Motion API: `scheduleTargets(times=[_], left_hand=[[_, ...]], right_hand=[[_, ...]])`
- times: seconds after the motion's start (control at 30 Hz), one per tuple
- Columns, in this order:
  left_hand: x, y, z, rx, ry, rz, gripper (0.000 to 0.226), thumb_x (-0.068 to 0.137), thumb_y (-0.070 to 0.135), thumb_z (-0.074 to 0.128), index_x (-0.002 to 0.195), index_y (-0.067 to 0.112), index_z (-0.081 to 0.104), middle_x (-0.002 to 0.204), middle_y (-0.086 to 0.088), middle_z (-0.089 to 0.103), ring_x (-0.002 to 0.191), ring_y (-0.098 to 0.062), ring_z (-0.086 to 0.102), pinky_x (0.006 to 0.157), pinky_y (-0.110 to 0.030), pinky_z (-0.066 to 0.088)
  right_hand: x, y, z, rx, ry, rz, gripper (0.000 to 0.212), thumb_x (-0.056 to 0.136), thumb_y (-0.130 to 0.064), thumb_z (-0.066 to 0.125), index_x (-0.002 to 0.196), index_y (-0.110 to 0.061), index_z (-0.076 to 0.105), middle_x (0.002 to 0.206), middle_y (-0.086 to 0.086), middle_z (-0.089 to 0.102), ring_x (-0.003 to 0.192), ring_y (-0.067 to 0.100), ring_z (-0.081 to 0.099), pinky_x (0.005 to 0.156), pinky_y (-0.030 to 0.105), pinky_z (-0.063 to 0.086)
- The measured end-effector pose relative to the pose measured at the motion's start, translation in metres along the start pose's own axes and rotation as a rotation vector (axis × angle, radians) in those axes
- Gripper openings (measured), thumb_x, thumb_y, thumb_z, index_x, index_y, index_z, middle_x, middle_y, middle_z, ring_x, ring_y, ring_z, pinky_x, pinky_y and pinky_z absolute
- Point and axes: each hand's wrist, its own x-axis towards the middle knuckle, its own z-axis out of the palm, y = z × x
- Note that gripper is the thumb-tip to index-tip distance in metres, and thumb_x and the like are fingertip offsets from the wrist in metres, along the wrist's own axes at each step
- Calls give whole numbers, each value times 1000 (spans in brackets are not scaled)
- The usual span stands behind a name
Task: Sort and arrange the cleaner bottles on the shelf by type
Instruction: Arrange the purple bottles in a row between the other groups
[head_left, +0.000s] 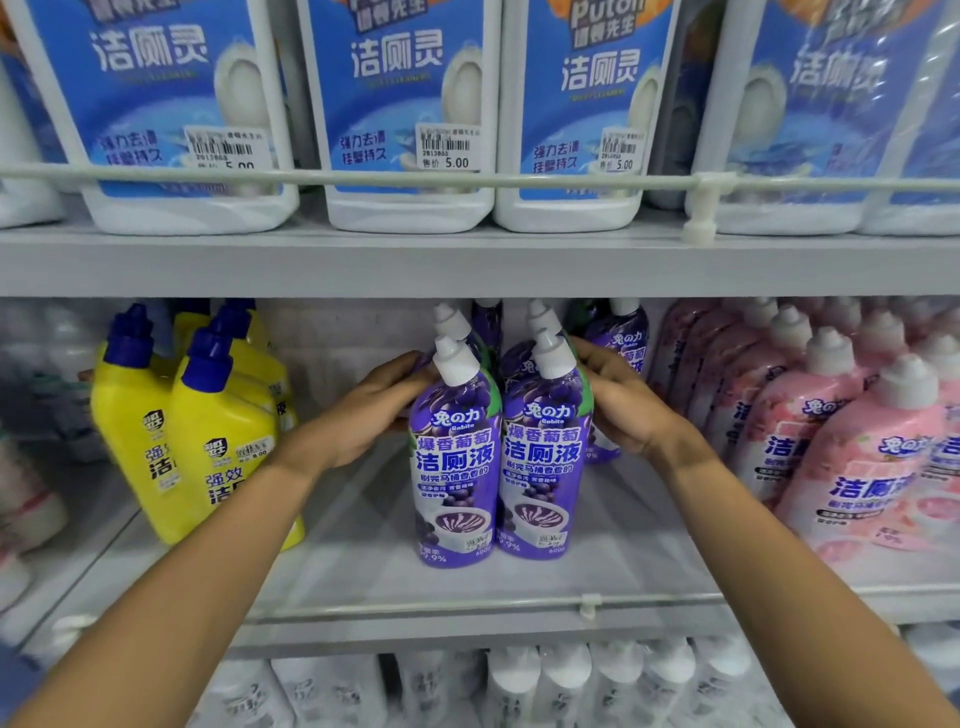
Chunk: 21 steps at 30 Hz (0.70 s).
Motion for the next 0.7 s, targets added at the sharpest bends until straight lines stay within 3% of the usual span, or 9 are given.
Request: scheduleTargets(times=[0.07,0.17,0.27,0.33,0.43,0.5,0.6,0.7], left_hand=[[-4,-1,1,-8,-2,-3,62,83,48,64,141,29,55,129,0,72,125,-25,65,111,-50,48],[-11,0,3,-2,-22,6,52,86,52,61,134,32,59,129,-2,72,127,-27,63,114,-54,43],[-19,3,6,-3,-47,0,72,69,76,72,128,36,62,126,0,73,125,-24,64,114,-53,43],[-21,5,7,3,-59,-3,75,68,79,70,128,36,63,127,-1,73,127,-25,63,116,-55,40],[-27,3,6,-44,-84,6,73,74,84,61,130,37,64,134,-4,68,133,-28,58,119,-57,35],[-35,-1,5,-52,-69,31,80,67,86,67,133,42,58,135,1,67,131,-24,60,113,-51,44],[-50,-12,14,-9,-68,85,105,55,65,91,144,46,39,132,13,68,124,-11,65,96,-33,56],[-53,-27,35,-36,24,150,111,60,21,95,148,42,31,124,14,71,116,-11,69,86,-30,61]], right_hand=[[-4,-2,2,9,-9,-7,28,99,0,51,120,-14,63,96,-6,80,84,6,75,74,21,59],[-10,-6,5,21,-18,2,31,96,-5,55,125,-10,62,99,-3,80,87,8,76,77,24,60],[-12,-6,5,13,-18,30,37,98,-6,54,135,-4,56,104,-1,79,92,10,75,80,25,60],[-12,-4,4,-10,-5,44,38,99,-7,56,136,-2,55,106,0,79,93,11,75,81,25,60],[-13,-7,5,25,26,78,59,96,-41,62,140,-2,56,124,10,74,111,20,72,95,31,58],[-19,-9,6,36,41,84,84,84,-71,63,142,-12,55,135,10,68,125,24,65,101,33,54],[-38,-2,7,-101,85,65,98,67,-86,69,145,-31,48,142,-1,64,133,16,60,107,32,50],[-60,15,21,-180,108,30,96,62,-75,81,142,-41,41,139,-14,62,127,2,62,102,22,51]])
